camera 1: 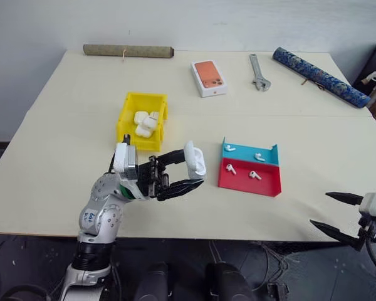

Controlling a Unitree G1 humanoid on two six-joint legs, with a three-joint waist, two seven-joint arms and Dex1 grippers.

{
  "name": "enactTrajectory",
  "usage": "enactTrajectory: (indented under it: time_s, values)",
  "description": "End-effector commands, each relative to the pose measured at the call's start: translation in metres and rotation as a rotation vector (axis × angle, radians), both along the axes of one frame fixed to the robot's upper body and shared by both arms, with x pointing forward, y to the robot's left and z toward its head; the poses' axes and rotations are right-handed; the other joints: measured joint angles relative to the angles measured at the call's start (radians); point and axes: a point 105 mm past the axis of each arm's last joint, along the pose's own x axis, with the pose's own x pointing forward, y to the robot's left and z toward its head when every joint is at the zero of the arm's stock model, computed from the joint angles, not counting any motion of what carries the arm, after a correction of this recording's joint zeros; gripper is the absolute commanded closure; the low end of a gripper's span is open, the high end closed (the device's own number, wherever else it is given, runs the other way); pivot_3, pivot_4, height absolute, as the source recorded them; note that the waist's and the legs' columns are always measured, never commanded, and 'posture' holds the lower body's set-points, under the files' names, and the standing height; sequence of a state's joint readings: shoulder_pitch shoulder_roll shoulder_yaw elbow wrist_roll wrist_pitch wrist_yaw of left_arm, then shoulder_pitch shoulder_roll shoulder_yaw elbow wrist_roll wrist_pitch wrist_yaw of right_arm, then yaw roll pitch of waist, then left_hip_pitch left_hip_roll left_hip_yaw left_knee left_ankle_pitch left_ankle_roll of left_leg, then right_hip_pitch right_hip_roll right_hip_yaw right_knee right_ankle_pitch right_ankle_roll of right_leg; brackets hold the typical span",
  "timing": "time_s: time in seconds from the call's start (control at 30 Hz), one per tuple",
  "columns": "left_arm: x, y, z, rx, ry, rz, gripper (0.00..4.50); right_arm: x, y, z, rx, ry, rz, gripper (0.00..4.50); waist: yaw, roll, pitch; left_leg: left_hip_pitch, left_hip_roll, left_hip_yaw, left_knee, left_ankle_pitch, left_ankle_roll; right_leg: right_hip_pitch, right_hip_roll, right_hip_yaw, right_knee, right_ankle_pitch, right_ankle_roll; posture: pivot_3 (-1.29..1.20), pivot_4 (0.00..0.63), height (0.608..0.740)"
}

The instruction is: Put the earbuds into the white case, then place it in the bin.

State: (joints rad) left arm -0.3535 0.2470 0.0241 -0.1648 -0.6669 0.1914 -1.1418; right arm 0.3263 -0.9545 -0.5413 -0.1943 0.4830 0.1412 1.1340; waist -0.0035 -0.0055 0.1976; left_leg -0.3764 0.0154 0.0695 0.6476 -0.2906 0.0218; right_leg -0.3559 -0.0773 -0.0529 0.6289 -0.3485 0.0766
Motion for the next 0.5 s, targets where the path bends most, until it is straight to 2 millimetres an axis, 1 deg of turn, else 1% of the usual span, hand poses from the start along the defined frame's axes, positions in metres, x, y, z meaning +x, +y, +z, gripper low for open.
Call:
enactTrajectory:
  time_s: [0.03,0.1,0.13,0.2,0.27,0.3,0.37,0.43,0.5]
  values:
    - [0.001,0.001,0.004,-0.016,-0.035,-0.019,1.72,0.007,0.037,0.039,0.045,-0.003,0.1,0.19,-0.001,0.0,0.0,0.001,0.0,0.0,0.0,0.0,0.001,0.001,0.0,0.0,0.0,0.0,0.0,0.0,0.15,0.74]
    - [0.001,0.003,0.004,-0.022,-0.041,-0.033,1.72,0.011,0.056,0.048,0.039,0.052,0.131,0.63,0.002,0.0,0.0,0.002,0.0,0.0,0.0,0.0,0.0,0.001,0.0,0.0,0.001,0.001,-0.001,0.0,0.15,0.74]
    - [-0.003,0.004,0.002,-0.01,-0.025,-0.076,1.72,0.012,0.067,0.05,0.042,0.084,0.145,1.04,0.003,0.0,0.0,0.001,0.0,-0.001,-0.001,0.0,0.0,0.0,0.0,0.0,0.001,0.001,-0.001,0.0,0.15,0.74]
    - [-0.004,0.006,0.0,-0.002,-0.019,-0.087,1.72,0.015,0.084,0.049,0.002,0.154,0.16,1.65,0.003,-0.001,0.001,0.0,0.001,-0.003,-0.001,0.002,-0.004,-0.001,0.0,-0.001,0.001,0.001,-0.001,0.0,0.15,0.74]
    - [-0.003,0.006,-0.003,0.01,-0.021,-0.074,1.72,0.022,0.091,0.045,-0.068,0.188,0.116,2.39,0.005,-0.001,0.0,-0.002,0.001,-0.003,0.0,0.001,-0.005,-0.003,0.0,-0.001,0.001,0.001,-0.001,0.0,0.15,0.74]
    - [-0.003,0.006,-0.005,0.016,-0.014,-0.068,1.72,0.026,0.095,0.044,-0.075,0.198,0.096,2.7,0.006,-0.001,0.0,-0.003,0.001,-0.004,0.0,0.001,-0.005,-0.004,-0.001,-0.002,0.0,0.001,0.0,0.0,0.15,0.74]
    - [-0.004,0.006,-0.009,0.032,-0.008,-0.065,1.72,0.038,0.098,0.04,-0.131,0.188,0.046,3.39,0.006,-0.001,0.0,-0.009,0.0,-0.007,0.002,0.001,-0.005,-0.006,-0.001,-0.003,-0.001,0.001,0.0,0.0,0.15,0.74]
    - [-0.006,0.007,-0.012,0.04,-0.001,-0.061,1.72,0.05,0.1,0.038,-0.168,0.158,0.01,3.39,0.005,-0.001,0.0,-0.015,0.0,-0.007,0.003,0.001,-0.004,-0.012,-0.001,-0.003,-0.001,0.002,0.002,0.0,0.15,0.74]
    - [-0.007,0.007,-0.014,0.048,0.001,-0.056,1.72,0.061,0.1,0.034,-0.226,0.129,-0.018,3.39,0.005,-0.001,0.0,-0.017,-0.001,-0.007,0.003,0.001,-0.004,-0.014,-0.001,-0.003,-0.001,0.002,0.002,0.0,0.15,0.74]
